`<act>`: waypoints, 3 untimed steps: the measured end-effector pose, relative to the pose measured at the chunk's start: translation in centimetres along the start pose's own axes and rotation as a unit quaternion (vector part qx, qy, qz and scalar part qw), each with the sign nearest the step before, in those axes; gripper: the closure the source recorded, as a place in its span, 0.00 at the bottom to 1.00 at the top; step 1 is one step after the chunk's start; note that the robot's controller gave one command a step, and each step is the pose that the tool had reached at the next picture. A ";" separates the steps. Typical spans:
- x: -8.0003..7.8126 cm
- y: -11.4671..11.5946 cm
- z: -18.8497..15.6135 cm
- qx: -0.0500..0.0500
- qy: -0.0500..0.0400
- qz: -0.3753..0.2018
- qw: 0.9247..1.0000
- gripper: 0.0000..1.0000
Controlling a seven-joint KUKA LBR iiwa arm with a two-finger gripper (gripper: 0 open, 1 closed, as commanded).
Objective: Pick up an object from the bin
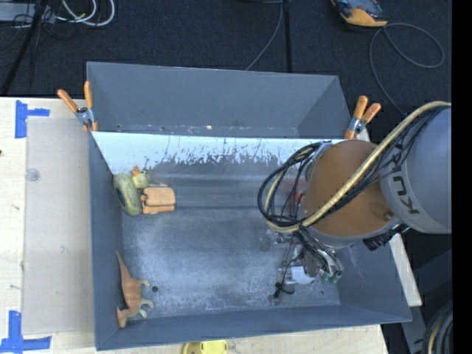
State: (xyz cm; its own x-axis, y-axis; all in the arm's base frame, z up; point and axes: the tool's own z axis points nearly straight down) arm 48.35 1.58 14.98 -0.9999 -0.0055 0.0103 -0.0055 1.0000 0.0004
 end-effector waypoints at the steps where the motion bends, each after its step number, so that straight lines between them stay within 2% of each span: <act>1: -0.2 0.0 -0.4 0.000 -0.004 0.000 1.000 0.00; 2: -3.6 -3.3 2.9 -0.001 -0.007 -0.057 0.998 0.00; 3: -2.5 -7.0 5.0 0.000 -0.001 -0.047 0.999 0.00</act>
Offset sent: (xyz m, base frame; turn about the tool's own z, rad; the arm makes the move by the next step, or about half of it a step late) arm 0.0692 -0.0835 -0.0798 -0.2280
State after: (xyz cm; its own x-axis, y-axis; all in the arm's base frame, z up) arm 50.88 -5.39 9.99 -0.9951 -0.0989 0.0076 -0.0989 0.9951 0.0015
